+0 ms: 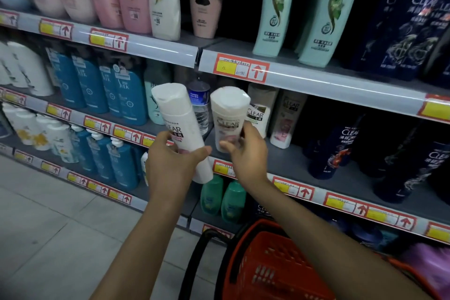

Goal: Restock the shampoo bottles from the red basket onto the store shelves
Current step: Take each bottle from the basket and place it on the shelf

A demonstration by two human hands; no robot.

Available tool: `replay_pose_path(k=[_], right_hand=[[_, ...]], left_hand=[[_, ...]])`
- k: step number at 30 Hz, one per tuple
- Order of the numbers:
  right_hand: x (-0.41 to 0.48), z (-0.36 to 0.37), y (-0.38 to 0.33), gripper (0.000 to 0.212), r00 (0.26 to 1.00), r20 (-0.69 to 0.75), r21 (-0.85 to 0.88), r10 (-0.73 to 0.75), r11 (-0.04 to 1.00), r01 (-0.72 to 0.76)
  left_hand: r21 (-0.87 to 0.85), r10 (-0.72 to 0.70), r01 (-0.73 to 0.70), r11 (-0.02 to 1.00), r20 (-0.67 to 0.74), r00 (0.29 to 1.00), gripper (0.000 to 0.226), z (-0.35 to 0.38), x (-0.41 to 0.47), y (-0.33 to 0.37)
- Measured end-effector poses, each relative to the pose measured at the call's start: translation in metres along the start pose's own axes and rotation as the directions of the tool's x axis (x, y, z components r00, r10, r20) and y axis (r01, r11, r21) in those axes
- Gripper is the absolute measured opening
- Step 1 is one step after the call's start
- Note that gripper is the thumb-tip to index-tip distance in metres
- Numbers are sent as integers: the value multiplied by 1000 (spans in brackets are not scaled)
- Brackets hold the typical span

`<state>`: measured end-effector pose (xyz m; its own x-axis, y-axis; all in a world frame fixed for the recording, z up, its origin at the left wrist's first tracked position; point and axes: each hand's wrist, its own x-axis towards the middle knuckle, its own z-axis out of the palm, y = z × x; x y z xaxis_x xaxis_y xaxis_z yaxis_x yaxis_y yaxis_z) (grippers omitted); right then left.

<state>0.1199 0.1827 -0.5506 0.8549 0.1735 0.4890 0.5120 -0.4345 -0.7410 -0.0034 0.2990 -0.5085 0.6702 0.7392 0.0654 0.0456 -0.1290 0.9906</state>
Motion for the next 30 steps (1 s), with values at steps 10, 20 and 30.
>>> replay_pose_path(k=[10, 20, 30], right_hand=[[46, 56, 14, 44, 982, 63, -236, 178, 959, -158], [34, 56, 1, 43, 970, 64, -197, 234, 956, -217], [-3, -50, 71, 19, 877, -318, -114, 361, 903, -413]], left_hand=[[-39, -52, 54, 998, 43, 998, 78, 1, 19, 0], [14, -65, 64, 998, 59, 996, 76, 7, 14, 0], [59, -70, 61, 996, 168, 983, 58, 16, 5, -12]])
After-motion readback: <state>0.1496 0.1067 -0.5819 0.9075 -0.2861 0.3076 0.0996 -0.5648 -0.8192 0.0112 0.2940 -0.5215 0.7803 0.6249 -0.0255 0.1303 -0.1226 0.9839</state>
